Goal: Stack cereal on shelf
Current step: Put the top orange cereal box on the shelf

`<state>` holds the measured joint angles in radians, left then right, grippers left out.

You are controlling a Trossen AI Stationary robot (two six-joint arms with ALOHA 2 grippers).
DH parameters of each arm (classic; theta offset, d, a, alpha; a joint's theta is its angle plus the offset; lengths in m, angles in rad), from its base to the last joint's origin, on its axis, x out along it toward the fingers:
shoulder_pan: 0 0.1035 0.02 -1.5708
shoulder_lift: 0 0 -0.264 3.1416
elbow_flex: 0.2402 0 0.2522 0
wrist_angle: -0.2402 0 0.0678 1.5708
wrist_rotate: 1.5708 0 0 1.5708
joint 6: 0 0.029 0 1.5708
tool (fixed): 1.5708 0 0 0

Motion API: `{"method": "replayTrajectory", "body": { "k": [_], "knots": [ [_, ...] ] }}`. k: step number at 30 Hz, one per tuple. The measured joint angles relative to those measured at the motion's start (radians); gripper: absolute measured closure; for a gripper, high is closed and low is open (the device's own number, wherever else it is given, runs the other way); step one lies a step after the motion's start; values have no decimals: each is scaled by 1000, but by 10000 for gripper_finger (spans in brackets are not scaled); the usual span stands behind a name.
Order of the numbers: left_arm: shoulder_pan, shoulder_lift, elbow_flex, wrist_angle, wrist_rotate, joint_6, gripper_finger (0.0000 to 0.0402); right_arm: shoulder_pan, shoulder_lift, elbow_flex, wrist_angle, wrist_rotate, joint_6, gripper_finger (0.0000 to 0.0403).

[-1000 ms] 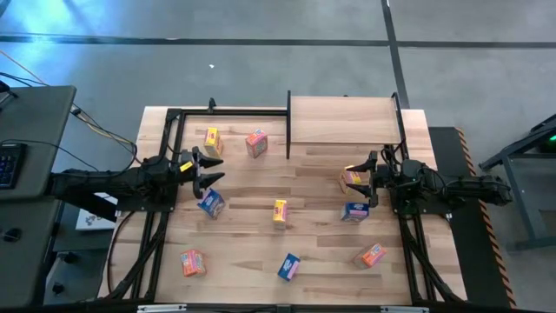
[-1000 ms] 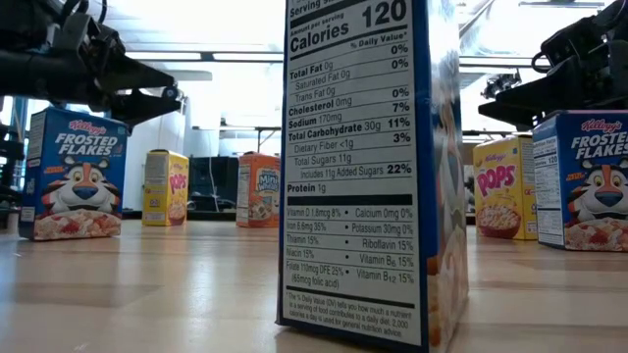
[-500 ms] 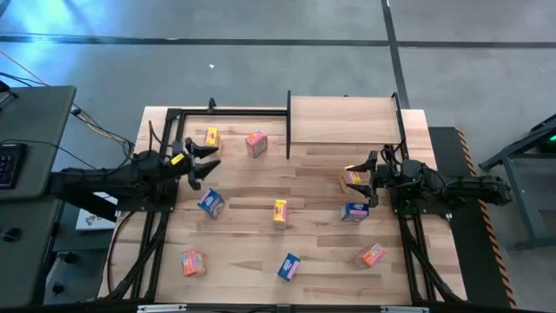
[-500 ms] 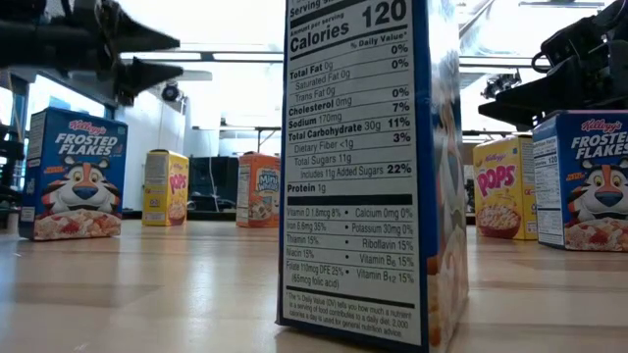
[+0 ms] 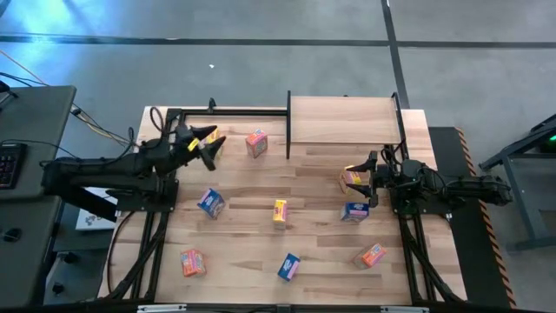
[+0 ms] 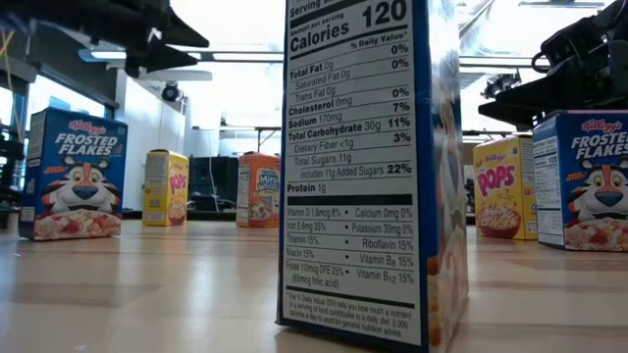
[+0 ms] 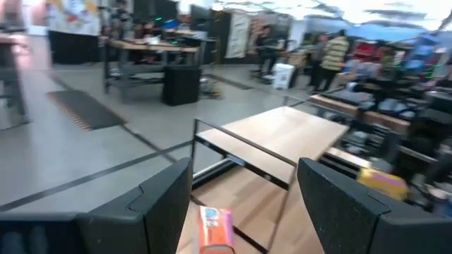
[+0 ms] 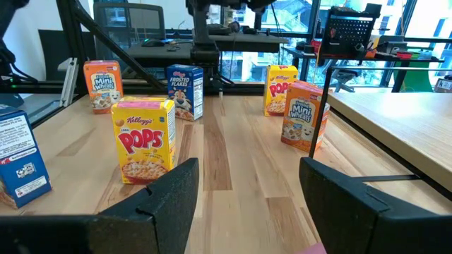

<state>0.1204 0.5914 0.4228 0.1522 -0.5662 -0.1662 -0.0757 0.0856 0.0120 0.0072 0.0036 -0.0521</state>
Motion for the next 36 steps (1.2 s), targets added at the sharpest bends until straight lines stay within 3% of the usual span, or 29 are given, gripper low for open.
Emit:
{"method": "replayTrajectory", "body": {
  "k": [13, 26, 36],
  "knots": [
    [96, 316, 198, -13, -19, -92, 153, 0, 0, 0, 0, 0, 0, 164],
    [189, 561, 382, -235, 72, -93, 153, 0, 0, 0, 0, 0, 0, 164],
    [231, 679, 432, -265, 153, -93, 153, 0, 0, 0, 0, 0, 0, 164]
  ]
}}
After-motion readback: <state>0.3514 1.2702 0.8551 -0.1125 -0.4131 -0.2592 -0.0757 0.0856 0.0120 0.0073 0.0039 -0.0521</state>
